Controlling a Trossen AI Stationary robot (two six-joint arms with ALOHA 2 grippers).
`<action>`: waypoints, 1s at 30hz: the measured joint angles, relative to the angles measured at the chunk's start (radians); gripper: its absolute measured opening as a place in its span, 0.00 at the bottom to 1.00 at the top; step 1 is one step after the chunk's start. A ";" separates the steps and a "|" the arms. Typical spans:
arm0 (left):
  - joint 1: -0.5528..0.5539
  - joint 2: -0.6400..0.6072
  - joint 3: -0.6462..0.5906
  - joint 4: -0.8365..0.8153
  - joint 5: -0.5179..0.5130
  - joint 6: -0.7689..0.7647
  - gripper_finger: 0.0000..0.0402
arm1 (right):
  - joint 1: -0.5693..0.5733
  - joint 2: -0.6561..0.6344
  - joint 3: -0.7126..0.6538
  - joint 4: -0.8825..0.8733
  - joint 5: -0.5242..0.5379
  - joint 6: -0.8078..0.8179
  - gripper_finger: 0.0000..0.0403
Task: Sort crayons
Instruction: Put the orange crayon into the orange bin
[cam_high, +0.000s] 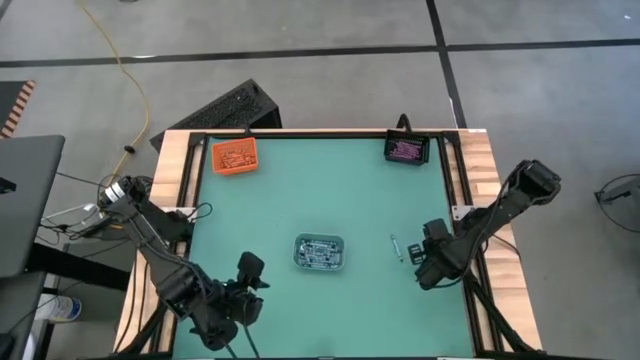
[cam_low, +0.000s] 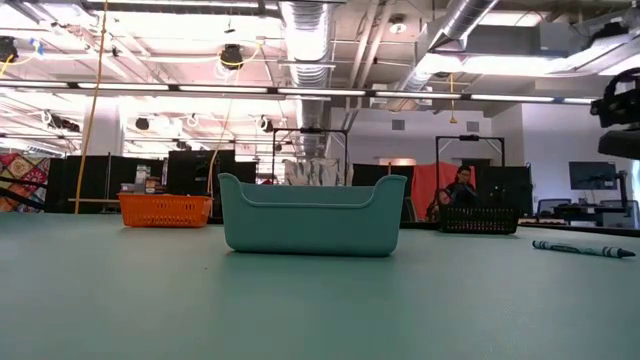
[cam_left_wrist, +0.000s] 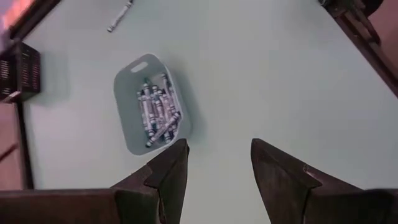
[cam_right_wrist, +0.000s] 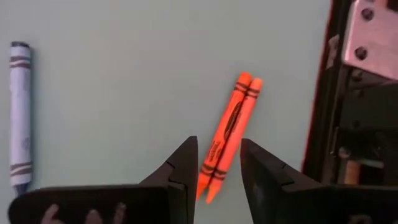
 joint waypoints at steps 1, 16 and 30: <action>-0.004 0.000 0.000 -0.001 -0.011 0.003 0.41 | -0.004 0.003 0.000 -0.002 -0.002 0.000 0.28; -0.009 0.000 0.000 0.000 -0.012 -0.002 0.41 | -0.014 0.012 -0.094 0.221 -0.034 0.032 0.27; -0.009 0.000 0.000 0.000 -0.013 0.014 0.41 | -0.018 0.012 -0.096 0.273 -0.020 -0.009 0.08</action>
